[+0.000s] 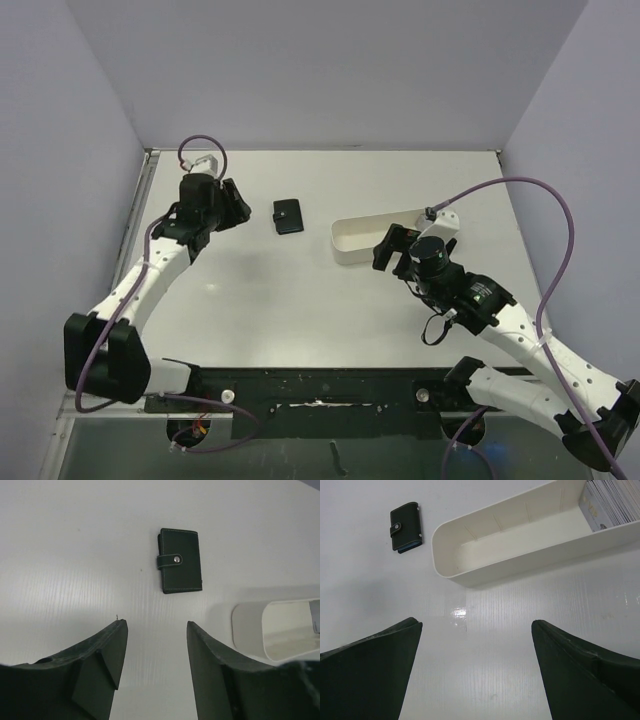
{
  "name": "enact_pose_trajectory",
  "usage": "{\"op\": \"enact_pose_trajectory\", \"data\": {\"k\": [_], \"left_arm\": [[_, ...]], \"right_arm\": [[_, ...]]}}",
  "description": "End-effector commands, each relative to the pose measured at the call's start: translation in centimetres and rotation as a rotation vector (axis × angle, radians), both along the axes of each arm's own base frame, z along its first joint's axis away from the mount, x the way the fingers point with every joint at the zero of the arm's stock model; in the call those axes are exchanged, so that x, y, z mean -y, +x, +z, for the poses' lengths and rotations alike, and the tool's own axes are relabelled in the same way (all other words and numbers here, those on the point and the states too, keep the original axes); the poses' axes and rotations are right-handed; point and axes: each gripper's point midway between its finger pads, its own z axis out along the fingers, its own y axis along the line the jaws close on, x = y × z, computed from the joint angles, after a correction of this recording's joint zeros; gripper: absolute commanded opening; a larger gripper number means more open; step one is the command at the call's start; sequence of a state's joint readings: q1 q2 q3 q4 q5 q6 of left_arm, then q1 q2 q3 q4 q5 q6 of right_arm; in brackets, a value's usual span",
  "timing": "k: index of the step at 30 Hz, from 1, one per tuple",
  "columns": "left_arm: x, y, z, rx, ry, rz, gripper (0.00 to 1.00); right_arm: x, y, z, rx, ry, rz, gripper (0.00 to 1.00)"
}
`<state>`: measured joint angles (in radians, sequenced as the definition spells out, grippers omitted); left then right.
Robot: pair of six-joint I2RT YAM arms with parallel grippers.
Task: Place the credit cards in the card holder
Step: Pick up the card holder from the center of the board.
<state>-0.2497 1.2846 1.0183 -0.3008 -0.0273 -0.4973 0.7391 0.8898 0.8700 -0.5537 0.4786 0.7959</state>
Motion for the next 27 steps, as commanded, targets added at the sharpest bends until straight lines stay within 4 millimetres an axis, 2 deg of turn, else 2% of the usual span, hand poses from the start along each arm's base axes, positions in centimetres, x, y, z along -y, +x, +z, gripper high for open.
{"op": "enact_pose_trajectory", "data": {"k": [1,6,10,17,24,27], "left_arm": [[0.3,6.2,0.7,0.069,-0.121,0.066,0.47],[1.6,10.9,-2.3,0.046,-0.122,0.036,0.46],[2.9,12.6,-4.4,0.025,-0.117,-0.025,0.46],[4.4,13.8,-7.3,-0.007,-0.127,-0.091,0.49],[6.2,13.8,-10.4,-0.041,-0.182,-0.175,0.49],[7.0,13.5,-11.1,-0.05,-0.22,-0.209,0.48]], "right_arm": [[0.2,0.4,2.6,0.094,0.047,-0.008,0.98],[0.0,0.2,3.0,0.114,0.051,0.024,0.98],[0.0,0.1,2.7,0.094,0.041,0.026,0.98],[-0.3,0.2,2.6,0.071,0.036,0.03,0.98],[-0.6,0.1,2.7,0.06,0.04,0.041,0.98],[-0.6,0.0,2.4,0.054,0.036,0.043,0.98]]}}
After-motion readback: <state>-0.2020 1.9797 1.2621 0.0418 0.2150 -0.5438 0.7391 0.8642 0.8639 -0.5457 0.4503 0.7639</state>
